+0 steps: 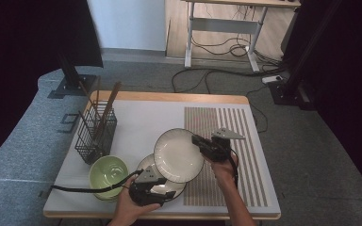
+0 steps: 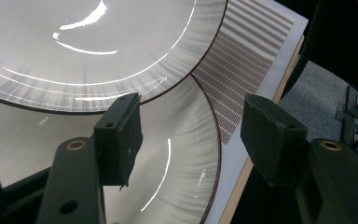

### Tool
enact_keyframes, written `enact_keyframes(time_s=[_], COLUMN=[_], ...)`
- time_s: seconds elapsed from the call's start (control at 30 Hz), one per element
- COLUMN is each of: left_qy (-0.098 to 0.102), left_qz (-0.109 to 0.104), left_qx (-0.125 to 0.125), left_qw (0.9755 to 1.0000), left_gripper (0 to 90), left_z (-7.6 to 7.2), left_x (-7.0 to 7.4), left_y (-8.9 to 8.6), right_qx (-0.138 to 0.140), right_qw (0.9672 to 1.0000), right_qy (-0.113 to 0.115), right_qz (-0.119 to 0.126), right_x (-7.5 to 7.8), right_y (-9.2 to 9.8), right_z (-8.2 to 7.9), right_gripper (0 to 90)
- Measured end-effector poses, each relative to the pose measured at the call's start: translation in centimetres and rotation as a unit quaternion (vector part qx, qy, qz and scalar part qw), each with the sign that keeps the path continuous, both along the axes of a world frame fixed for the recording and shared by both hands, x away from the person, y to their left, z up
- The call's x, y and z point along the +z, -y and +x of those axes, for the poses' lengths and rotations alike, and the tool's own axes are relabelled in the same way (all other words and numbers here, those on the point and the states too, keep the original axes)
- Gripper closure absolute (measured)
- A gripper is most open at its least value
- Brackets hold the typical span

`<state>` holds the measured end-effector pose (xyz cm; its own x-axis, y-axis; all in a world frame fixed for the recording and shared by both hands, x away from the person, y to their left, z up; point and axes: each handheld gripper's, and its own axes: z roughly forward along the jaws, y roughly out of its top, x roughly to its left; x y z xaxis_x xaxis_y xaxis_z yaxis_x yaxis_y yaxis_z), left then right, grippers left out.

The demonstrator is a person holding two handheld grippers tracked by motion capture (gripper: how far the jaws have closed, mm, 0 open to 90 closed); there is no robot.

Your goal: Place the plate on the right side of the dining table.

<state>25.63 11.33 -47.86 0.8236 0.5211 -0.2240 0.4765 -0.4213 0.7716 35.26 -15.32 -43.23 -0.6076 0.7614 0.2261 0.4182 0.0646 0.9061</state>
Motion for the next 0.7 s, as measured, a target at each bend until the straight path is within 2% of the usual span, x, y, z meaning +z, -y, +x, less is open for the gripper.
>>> enact_keyframes(time_s=[0.2, 0.33, 0.7], left_qy=[0.002, -0.004, 0.004], left_qz=[-0.007, -0.013, -0.016], left_qx=[0.0, -0.005, -0.004], left_qw=[1.0, 0.9999, 0.9999], left_gripper=[38.4, 38.1, 38.5], left_z=[-0.2, -0.3, -0.4], left_x=[0.4, 0.5, 1.1], left_y=[-0.2, -0.2, -0.6], right_qx=[-0.008, -0.02, -0.036], right_qw=[1.0, 0.9998, 0.9991], right_qy=[-0.001, -0.001, 0.004], right_qz=[0.0, 0.006, 0.025], right_x=[0.0, 0.1, 0.6], right_y=[0.5, 0.9, 2.1], right_z=[0.0, 0.0, -0.2], right_gripper=[82.8, 82.8, 82.8])
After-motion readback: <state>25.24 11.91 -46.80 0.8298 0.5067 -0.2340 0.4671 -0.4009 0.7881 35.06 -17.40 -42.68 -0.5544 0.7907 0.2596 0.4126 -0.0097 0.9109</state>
